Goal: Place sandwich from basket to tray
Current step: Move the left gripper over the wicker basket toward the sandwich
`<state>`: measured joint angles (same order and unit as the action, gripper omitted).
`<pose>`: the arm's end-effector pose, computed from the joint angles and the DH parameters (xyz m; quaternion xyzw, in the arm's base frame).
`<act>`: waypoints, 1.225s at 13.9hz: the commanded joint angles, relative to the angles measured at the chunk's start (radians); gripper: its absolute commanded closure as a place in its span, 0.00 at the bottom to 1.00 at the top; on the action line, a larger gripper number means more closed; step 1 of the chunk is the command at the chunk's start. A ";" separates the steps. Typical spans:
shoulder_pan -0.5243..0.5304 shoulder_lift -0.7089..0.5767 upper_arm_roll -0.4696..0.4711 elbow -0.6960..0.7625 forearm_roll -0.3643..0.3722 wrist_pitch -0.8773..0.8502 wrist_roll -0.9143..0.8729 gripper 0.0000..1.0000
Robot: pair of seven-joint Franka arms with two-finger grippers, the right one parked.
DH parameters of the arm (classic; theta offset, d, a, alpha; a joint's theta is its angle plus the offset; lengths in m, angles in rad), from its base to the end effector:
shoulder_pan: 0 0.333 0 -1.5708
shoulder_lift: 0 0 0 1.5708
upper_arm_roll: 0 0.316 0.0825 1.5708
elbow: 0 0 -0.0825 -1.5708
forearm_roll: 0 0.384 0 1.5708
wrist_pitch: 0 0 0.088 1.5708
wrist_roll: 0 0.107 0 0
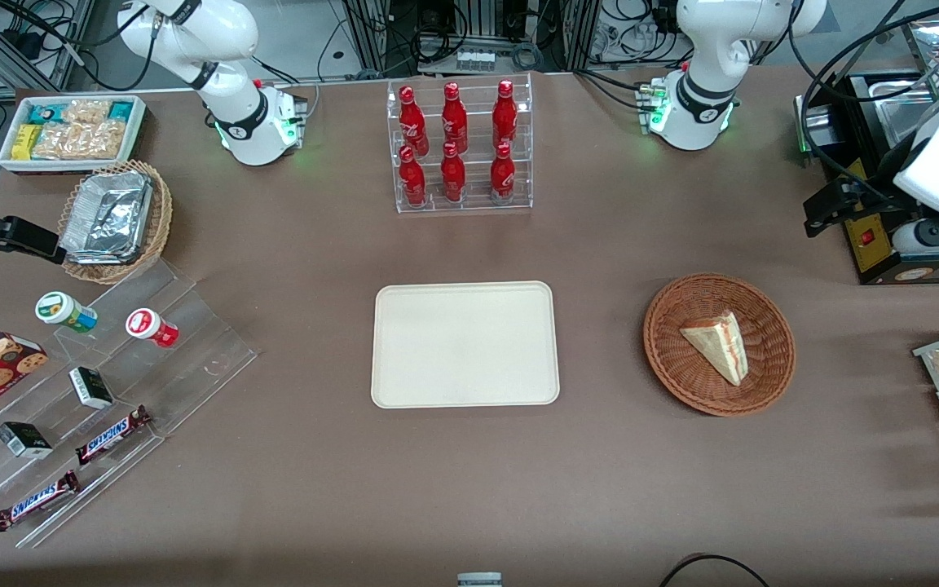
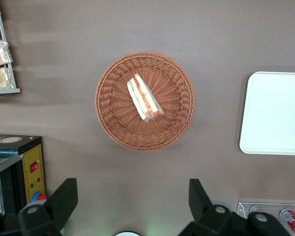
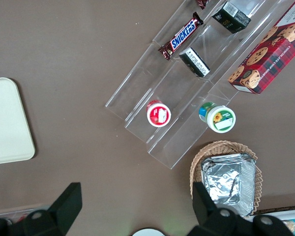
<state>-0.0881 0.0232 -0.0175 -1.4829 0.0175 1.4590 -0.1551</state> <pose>0.5477 -0.0559 0.6431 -0.9994 -0.0255 0.0222 0.0115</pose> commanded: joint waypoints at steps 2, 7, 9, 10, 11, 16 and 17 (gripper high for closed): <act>-0.005 -0.002 0.007 0.007 0.004 -0.019 0.005 0.00; -0.005 -0.071 0.030 -0.253 -0.005 0.166 -0.015 0.00; -0.005 -0.081 0.031 -0.368 -0.008 0.286 -0.102 0.00; -0.007 -0.080 0.031 -0.407 -0.007 0.338 -0.172 0.00; -0.007 -0.075 0.030 -0.436 -0.007 0.381 -0.231 0.00; -0.010 -0.057 0.027 -0.631 0.005 0.651 -0.448 0.00; -0.012 -0.051 0.027 -0.664 0.005 0.696 -0.475 0.00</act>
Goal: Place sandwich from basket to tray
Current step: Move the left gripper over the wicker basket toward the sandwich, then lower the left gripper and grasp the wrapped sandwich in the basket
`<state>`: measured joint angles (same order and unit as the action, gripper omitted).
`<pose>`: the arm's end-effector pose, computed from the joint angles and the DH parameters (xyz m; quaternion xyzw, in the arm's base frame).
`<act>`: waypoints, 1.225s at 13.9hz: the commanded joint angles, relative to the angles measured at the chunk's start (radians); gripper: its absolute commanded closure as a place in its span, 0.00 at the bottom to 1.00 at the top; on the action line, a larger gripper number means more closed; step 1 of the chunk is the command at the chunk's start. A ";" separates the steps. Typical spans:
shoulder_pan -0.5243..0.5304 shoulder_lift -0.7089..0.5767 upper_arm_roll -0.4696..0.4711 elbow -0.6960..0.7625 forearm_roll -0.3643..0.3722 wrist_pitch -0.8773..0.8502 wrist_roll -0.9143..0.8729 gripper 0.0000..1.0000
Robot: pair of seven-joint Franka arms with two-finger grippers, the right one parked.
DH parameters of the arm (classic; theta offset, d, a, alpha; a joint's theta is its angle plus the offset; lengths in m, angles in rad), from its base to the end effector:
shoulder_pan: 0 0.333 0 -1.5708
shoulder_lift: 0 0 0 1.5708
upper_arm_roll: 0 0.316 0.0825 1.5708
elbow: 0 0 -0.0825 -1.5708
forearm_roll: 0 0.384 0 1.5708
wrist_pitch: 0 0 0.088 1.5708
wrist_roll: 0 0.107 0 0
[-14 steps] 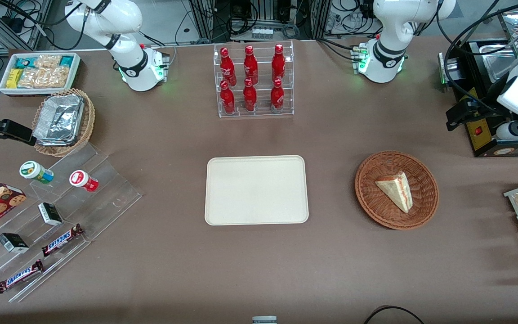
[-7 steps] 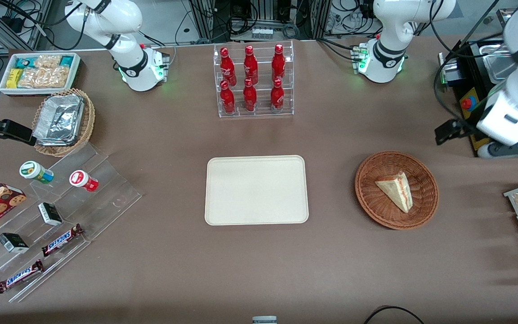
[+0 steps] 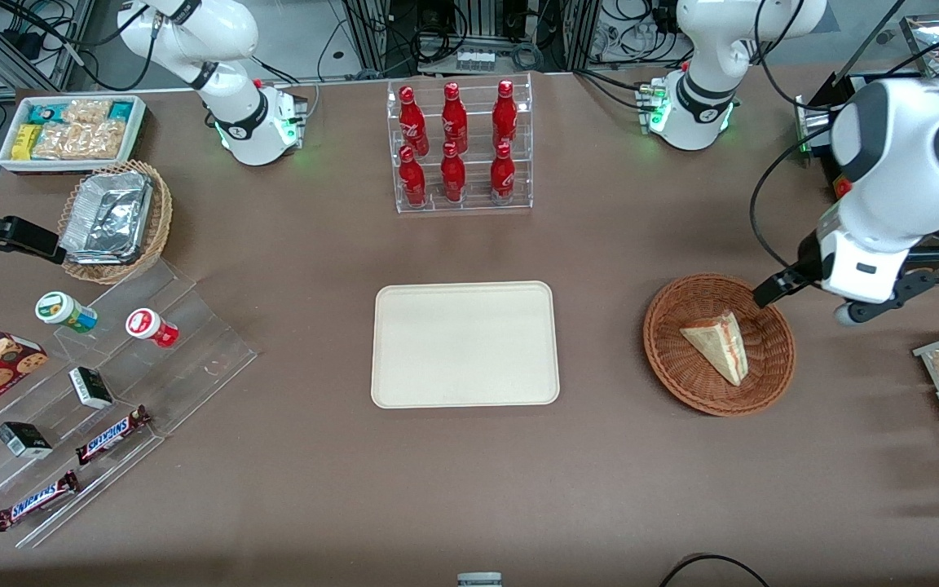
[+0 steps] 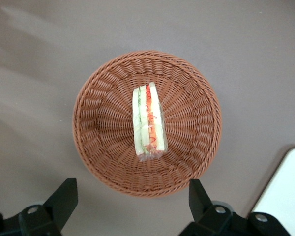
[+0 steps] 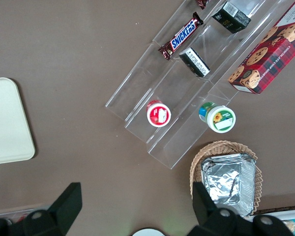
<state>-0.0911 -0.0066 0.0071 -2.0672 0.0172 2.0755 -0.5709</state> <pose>0.5458 -0.0451 0.4360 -0.9714 -0.2371 -0.0095 0.0047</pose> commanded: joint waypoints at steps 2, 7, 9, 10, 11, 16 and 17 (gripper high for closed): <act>-0.009 0.005 0.002 -0.141 0.006 0.174 -0.093 0.00; -0.007 0.092 -0.001 -0.165 0.006 0.270 -0.127 0.00; -0.007 0.132 -0.001 -0.165 0.004 0.299 -0.129 0.00; -0.007 0.149 -0.001 -0.165 -0.002 0.320 -0.132 0.00; -0.007 0.167 -0.001 -0.163 -0.002 0.339 -0.142 0.00; -0.009 0.227 -0.024 -0.162 -0.003 0.414 -0.197 0.00; -0.009 0.243 -0.028 -0.162 -0.003 0.437 -0.207 0.00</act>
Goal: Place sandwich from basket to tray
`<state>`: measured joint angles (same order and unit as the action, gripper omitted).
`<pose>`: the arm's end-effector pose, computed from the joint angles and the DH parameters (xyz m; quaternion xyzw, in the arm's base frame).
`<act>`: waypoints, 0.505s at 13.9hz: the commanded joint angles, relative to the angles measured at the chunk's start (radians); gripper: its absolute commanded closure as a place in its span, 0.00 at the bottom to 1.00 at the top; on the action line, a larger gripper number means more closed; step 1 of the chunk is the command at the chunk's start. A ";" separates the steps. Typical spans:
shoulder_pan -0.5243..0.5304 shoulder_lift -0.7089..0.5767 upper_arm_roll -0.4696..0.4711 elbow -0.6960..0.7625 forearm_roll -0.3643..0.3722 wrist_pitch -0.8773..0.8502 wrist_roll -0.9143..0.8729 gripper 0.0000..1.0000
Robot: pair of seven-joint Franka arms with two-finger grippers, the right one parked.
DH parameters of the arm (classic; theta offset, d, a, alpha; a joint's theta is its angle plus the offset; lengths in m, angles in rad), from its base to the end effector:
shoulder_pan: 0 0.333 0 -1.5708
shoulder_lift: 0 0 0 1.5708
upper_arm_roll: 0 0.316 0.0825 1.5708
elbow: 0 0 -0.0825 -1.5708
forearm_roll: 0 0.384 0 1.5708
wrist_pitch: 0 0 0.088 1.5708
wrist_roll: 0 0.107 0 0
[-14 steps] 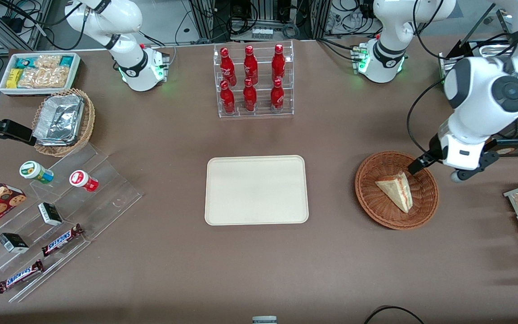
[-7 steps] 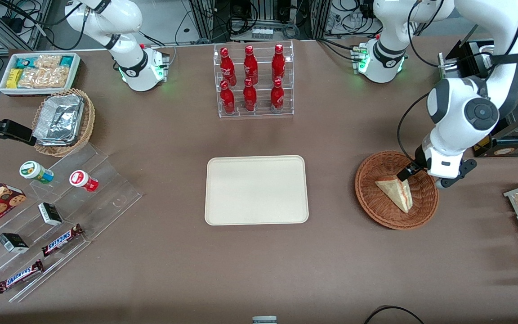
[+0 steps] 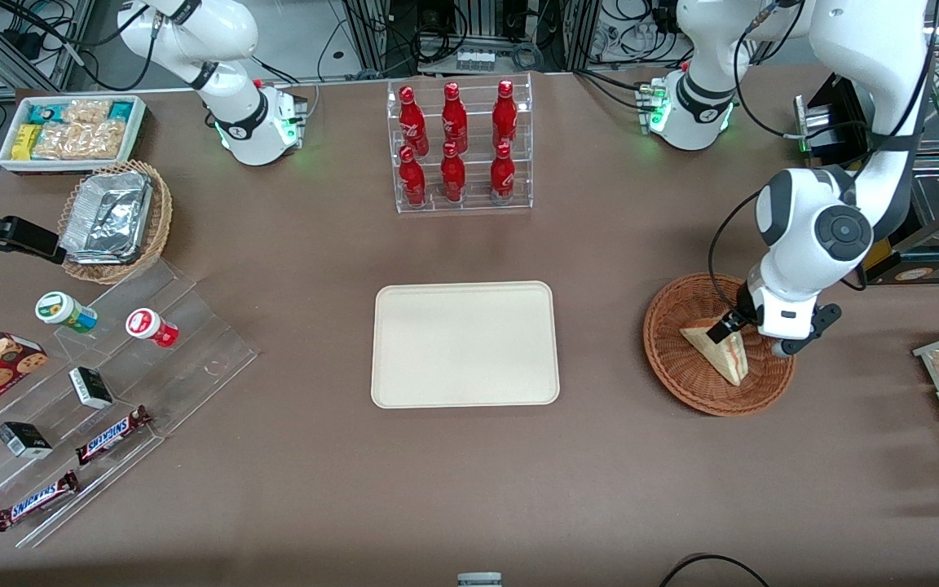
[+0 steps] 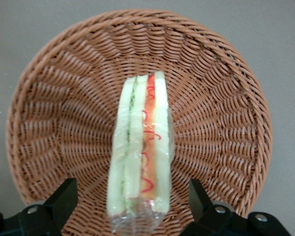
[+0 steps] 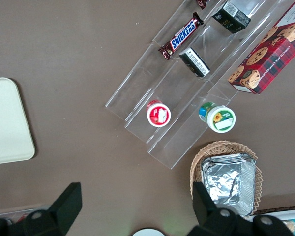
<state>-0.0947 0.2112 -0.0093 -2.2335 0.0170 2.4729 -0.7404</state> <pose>0.5447 -0.0569 0.2787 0.9517 0.3067 0.0147 0.0018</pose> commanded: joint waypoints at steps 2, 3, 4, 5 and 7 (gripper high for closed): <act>-0.005 0.046 -0.017 0.003 -0.003 0.064 -0.063 0.00; -0.005 0.050 -0.021 0.002 -0.002 0.066 -0.068 0.15; -0.005 0.051 -0.021 0.002 -0.002 0.066 -0.080 0.40; -0.005 0.051 -0.023 -0.001 -0.002 0.066 -0.083 0.69; -0.005 0.048 -0.023 -0.002 0.001 0.061 -0.079 1.00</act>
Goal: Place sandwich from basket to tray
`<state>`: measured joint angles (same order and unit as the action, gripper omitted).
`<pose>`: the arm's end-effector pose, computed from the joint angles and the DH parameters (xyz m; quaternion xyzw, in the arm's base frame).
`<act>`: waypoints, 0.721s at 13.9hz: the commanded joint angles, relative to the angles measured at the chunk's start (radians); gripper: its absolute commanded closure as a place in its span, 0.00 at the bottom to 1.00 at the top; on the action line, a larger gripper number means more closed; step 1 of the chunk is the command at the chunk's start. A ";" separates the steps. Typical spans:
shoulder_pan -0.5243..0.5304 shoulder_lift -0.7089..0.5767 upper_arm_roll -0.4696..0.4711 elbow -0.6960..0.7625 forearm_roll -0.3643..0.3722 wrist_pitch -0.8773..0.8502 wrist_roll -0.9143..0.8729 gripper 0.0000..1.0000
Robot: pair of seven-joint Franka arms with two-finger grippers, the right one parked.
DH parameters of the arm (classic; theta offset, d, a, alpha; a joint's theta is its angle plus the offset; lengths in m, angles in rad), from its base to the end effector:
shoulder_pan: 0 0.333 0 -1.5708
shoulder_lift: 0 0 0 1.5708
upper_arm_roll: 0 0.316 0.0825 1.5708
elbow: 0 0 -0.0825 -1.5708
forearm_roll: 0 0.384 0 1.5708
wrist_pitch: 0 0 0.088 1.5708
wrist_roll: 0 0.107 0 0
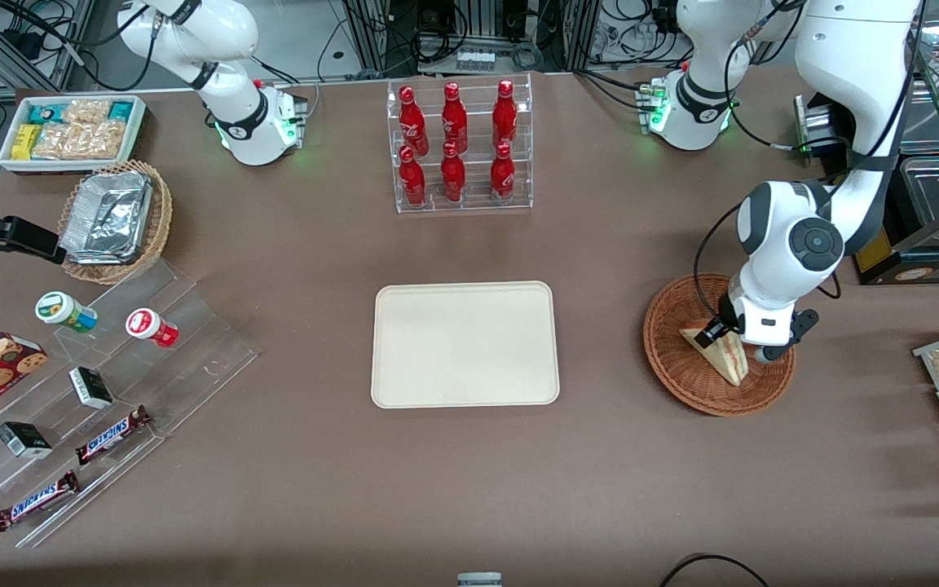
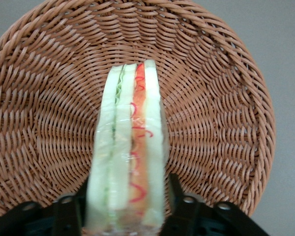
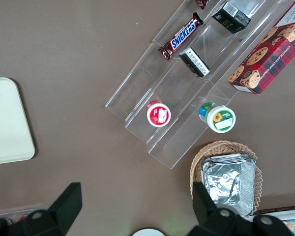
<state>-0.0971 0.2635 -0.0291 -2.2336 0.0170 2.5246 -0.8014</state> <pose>0.5451 -0.0694 0.2547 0.9455 0.3252 0.0129 0.0051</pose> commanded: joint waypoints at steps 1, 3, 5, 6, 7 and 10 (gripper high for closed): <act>-0.003 -0.004 -0.003 -0.001 0.009 0.008 -0.012 1.00; 0.005 -0.016 -0.015 0.008 0.015 -0.016 -0.006 1.00; -0.010 -0.032 -0.017 0.049 0.047 -0.099 0.005 1.00; -0.016 -0.042 -0.020 0.071 0.069 -0.149 0.007 1.00; -0.047 -0.049 -0.021 0.104 0.090 -0.209 0.007 1.00; -0.153 -0.038 -0.023 0.205 0.092 -0.326 0.008 1.00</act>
<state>-0.1806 0.2265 -0.0568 -2.0874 0.0922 2.2662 -0.7915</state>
